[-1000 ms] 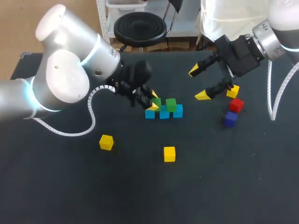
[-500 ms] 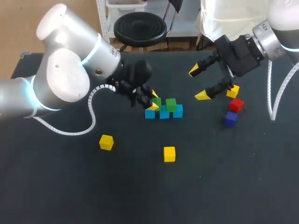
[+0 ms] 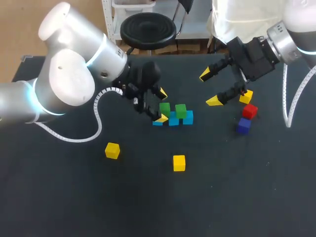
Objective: Place the blue cubes, place green cubes on the blue cubes, place the yellow cubes on the green cubes, then place the red cubes on the yellow cubes, and place purple cube on the red cubes.
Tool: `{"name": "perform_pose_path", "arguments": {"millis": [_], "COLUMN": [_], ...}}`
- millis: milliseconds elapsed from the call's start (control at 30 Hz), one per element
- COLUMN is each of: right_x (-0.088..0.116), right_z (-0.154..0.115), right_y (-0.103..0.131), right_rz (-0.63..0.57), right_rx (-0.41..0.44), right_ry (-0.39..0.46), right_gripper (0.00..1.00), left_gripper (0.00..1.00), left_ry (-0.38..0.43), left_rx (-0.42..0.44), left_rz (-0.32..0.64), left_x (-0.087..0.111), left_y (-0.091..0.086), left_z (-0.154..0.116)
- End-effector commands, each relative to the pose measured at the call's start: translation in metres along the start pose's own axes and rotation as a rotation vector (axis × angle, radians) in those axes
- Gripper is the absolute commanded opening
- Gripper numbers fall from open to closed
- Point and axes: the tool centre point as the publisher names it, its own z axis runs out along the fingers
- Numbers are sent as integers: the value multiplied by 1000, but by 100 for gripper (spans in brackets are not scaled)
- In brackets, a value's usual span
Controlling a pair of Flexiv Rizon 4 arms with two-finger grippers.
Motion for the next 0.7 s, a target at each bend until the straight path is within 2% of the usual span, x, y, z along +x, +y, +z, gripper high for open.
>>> {"name": "perform_pose_path", "arguments": {"millis": [33,300,700], "right_x": [0,0,0], "right_z": [0,0,0], "right_y": [0,0,0], "right_rz": [1,1,1], "right_rx": [1,1,1], "right_ry": [1,1,1], "right_gripper": [100,100,100], "left_gripper": [100,100,100], "left_ry": [-25,-68,-114], "left_rx": [1,-19,-71], "left_rz": [7,49,51], "left_x": [-7,-28,-28], "left_y": [-4,-16,-31], "left_z": [-11,-42,-87]}}
